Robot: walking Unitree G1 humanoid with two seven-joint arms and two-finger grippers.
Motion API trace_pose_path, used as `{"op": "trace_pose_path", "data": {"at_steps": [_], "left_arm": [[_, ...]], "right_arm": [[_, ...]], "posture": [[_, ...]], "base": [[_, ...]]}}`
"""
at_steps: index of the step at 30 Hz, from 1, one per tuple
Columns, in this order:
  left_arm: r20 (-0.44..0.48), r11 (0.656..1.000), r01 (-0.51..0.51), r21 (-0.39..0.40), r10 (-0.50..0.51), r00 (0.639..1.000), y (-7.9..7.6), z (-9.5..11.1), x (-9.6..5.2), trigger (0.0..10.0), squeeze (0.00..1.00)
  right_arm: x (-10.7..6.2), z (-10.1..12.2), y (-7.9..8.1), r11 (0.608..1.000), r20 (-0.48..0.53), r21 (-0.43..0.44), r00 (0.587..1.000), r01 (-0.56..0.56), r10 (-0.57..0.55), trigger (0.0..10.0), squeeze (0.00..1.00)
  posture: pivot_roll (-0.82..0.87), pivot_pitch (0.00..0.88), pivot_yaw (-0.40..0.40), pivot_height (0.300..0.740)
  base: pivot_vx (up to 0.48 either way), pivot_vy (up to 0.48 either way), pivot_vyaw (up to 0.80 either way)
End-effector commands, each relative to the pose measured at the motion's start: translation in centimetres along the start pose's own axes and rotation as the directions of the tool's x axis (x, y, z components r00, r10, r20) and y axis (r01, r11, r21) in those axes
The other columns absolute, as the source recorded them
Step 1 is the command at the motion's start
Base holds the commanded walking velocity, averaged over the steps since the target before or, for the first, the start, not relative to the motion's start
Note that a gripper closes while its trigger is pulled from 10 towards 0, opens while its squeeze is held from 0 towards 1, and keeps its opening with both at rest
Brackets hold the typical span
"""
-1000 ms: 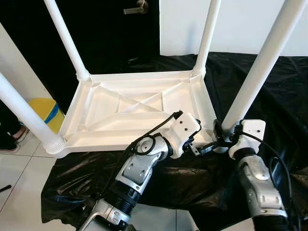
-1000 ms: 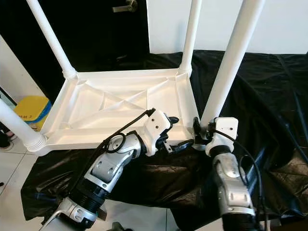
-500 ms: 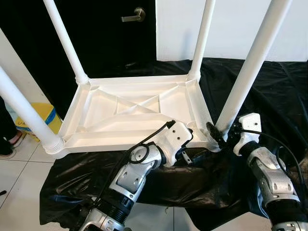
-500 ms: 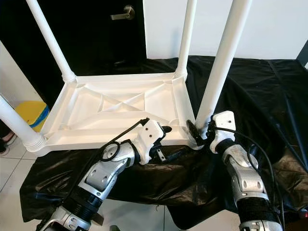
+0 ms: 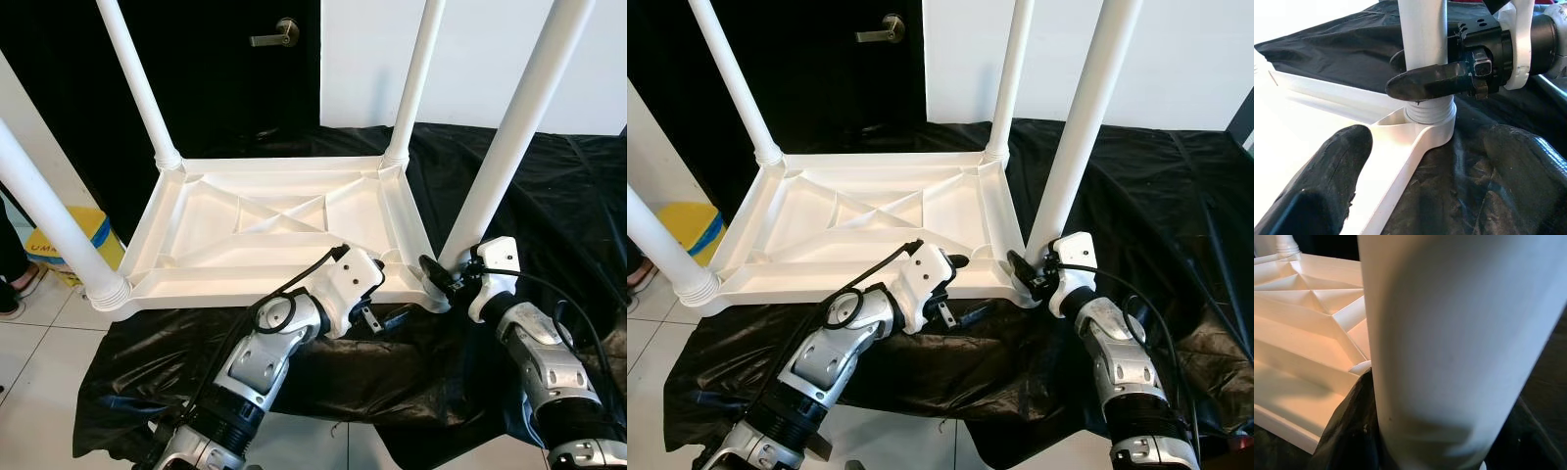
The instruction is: Building children table
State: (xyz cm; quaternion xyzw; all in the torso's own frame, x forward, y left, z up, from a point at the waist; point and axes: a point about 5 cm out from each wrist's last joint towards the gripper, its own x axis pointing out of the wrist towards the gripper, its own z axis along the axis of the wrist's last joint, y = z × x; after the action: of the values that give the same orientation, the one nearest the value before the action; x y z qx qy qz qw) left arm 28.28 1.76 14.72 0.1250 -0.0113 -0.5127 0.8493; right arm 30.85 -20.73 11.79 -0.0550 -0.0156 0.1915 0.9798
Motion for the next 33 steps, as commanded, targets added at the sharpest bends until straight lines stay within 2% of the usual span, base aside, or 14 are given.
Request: {"op": "trace_pose_path", "data": {"at_steps": [1,2,6,7,13,16,17,20,22,26,33], "left_arm": [[-0.016,0.999,-0.038,0.004,0.038,0.999,0.2,-0.2,-0.3,10.0,0.0],[-0.017,0.999,-0.043,0.004,0.043,0.999,0.3,-0.2,-0.3,10.0,0.0],[-0.019,0.999,-0.049,0.004,0.049,0.999,0.4,-0.3,-0.4,10.0,0.0],[-0.02,0.999,-0.053,0.007,0.053,0.998,0.5,-0.3,-0.4,10.0,0.0],[-0.019,0.998,-0.059,0.013,0.059,0.998,0.7,-0.2,-0.3,10.0,0.0],[-0.016,0.997,-0.069,0.022,0.069,0.997,1.1,-0.1,-0.3,10.0,0.0],[-0.016,0.997,-0.069,0.022,0.069,0.997,1.1,-0.1,-0.3,10.0,0.0],[-0.01,0.997,-0.072,0.027,0.072,0.997,1.3,0.1,-0.1,10.0,0.0],[-0.005,0.997,-0.075,0.028,0.075,0.997,1.4,0.2,0.0,10.0,0.0],[0.004,0.996,-0.08,0.029,0.08,0.997,1.5,0.5,0.3,10.0,0.0],[0.01,0.996,-0.085,0.019,0.085,0.996,1.5,0.5,0.2,10.0,0.0]], "right_arm": [[-0.4,-1.3,-0.1,0.999,-0.069,-0.022,0.996,0.05,-0.051,1.1,0.0],[-0.3,-1.5,-0.1,0.997,-0.074,-0.016,0.994,0.08,-0.081,10.0,0.0],[0.0,-1.6,-0.1,0.99,-0.081,-0.015,0.986,0.142,-0.142,10.0,0.0],[0.2,-1.7,0.0,0.979,-0.088,-0.002,0.975,0.203,-0.202,10.0,0.0],[0.4,-1.8,0.1,0.955,-0.101,0.03,0.952,0.294,-0.289,10.0,0.0],[0.7,-2.3,1.0,0.875,-0.13,0.058,0.873,0.48,-0.47,10.0,0.0],[0.7,-2.3,1.0,0.875,-0.13,0.058,0.873,0.48,-0.47,10.0,0.0],[0.8,-2.5,1.6,0.8,-0.146,0.076,0.8,0.596,-0.582,10.0,0.0],[1.0,-2.5,2.0,0.787,-0.148,0.083,0.789,0.611,-0.597,10.0,0.0],[1.4,-2.2,2.9,0.8,-0.142,0.098,0.804,0.591,-0.577,10.0,0.0],[1.5,-1.9,2.9,0.8,-0.126,0.092,0.804,0.593,-0.582,10.0,0.0]], "posture": [[-0.12,0.0,-0.02,0.74],[-0.12,0.0,-0.019,0.74],[-0.13,0.0,-0.016,0.74],[-0.12,0.0,-0.012,0.74],[-0.12,0.0,-0.012,0.74],[-0.12,0.0,-0.006,0.74],[-0.12,0.0,-0.006,0.74],[-0.12,0.0,-0.01,0.74],[-0.12,0.0,-0.013,0.74],[-0.12,0.0,-0.017,0.74],[-0.12,0.0,-0.017,0.74]], "base": [[0.0,0.0,0.0],[0.0,0.0,0.0],[0.0,0.0,0.0],[0.0,0.0,0.0],[0.0,0.0,0.0],[0.0,0.0,0.0],[0.0,0.0,0.0],[0.0,0.0,0.0],[0.0,0.0,0.0],[0.0,0.0,0.0],[0.0,0.0,0.0]]}}
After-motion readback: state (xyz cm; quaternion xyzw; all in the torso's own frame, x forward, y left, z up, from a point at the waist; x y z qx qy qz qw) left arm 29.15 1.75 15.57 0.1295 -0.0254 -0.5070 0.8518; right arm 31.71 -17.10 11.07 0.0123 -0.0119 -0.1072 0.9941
